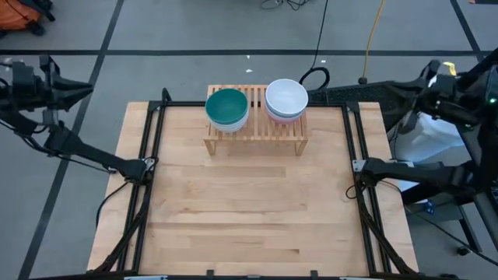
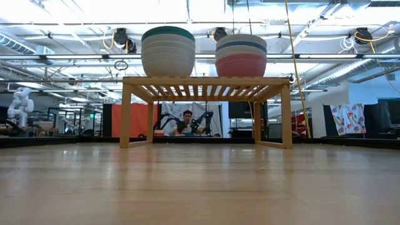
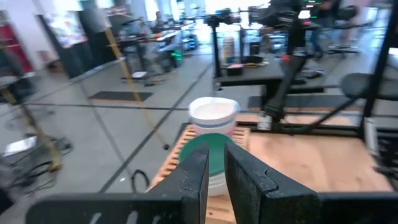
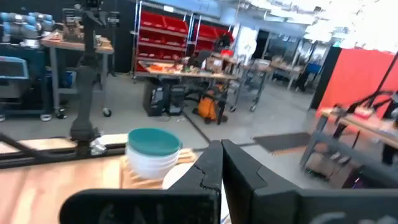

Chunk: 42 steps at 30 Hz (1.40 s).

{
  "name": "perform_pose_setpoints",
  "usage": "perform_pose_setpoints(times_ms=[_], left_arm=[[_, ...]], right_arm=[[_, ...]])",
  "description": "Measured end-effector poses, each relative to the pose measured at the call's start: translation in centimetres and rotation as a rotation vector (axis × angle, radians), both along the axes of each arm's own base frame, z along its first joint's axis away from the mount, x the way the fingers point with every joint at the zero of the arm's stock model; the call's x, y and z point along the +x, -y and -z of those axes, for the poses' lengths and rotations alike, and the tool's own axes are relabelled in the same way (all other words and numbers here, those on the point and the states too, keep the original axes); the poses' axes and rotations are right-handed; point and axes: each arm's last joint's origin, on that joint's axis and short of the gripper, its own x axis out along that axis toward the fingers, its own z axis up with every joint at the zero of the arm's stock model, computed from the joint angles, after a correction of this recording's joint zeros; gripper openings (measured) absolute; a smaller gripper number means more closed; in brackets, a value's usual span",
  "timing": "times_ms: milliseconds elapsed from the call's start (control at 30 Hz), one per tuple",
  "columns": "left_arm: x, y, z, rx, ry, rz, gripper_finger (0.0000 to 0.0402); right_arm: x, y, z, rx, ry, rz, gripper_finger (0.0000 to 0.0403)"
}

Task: Place and stack bowls onto a shelf
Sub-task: Return to Home Position

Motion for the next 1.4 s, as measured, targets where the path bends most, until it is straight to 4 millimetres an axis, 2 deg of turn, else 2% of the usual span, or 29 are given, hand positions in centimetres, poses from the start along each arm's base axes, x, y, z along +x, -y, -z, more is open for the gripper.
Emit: perform_pose_setpoints(times_ms=[133,300,633,867,1133,1400], left_arm=[[-1.0,0.0,1.1,-0.008,-0.011,0.068,0.0056],[-2.1,-0.2,2.9,-0.022,-0.03,0.068,0.0056],[-3.4,-0.4,6.4,-0.078,-0.06,0.055,0.0056],[-3.2,-0.4,8.1,-0.105,-0.09,0.045,0.0056],[-2.5,-0.2,8.6,-0.115,-0.119,0.041,0.0056],[-1.0,0.0,9.2,-0.108,-0.159,0.039,0.0056]], right_arm=[[-1.0,-0.7,0.6,0.063,-0.005,0.002,0.0],[-2.0,-1.3,1.3,0.086,0.006,0.003,0.0],[-3.3,-2.1,4.5,0.123,0.03,0.009,0.0],[-4.1,-2.5,7.9,0.174,0.065,0.063,0.0],[-5.5,-3.4,11.2,0.166,0.151,0.053,0.0],[-6.7,-4.2,14.1,0.126,0.247,0.039,0.0]])
